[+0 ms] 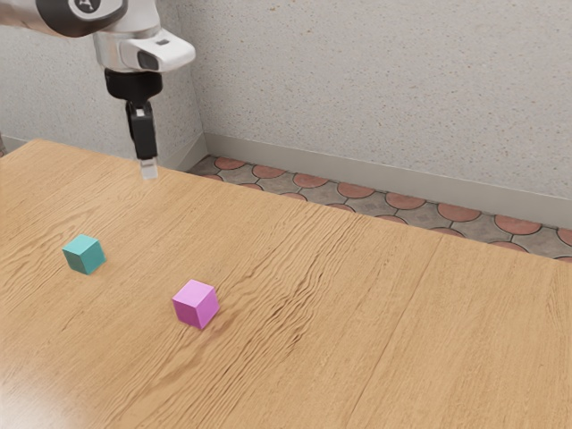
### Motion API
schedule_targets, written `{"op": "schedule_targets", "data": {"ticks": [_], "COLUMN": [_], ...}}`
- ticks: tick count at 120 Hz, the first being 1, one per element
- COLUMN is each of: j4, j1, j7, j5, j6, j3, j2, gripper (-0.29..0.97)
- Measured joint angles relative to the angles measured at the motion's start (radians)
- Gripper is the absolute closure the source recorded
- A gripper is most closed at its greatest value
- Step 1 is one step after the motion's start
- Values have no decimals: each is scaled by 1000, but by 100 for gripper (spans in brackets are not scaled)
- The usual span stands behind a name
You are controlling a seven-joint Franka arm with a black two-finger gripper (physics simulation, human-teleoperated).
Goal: Pick up the blue block with one arm, and put the blue block on the pink block with one arm
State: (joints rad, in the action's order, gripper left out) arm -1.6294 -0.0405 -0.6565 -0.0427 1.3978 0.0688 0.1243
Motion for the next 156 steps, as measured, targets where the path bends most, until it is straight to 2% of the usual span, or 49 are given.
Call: {"op": "schedule_targets", "data": {"ticks": [22,33,41,47,60,67,80,88,101,112,136,156], "j4": [-11,-134,-280,-333,-364,-365,-387,-433,-543,-582,-579,-488], "j1": [-29,-2,28,52,87,98,183,237,278,310,383,416], "j7": [-70,-132,-214,-288,-434,-514,-663,-751,-874,-962,-1115,-1209], "j5": [-23,-62,-77,-82,-86,-89,-94,-94,-92,-87,-57,-11], "j6": [26,65,145,200,268,293,387,462,597,692,853,926], "j3": [-23,-35,-114,-172,-201,-204,-208,-208,-208,-208,-207,-207], "j2": [6,79,125,134,125,96,30,9,3,-22,-130,-256], "gripper": [0,0,0,0,0,0,0,0,0,0,0,0]}}
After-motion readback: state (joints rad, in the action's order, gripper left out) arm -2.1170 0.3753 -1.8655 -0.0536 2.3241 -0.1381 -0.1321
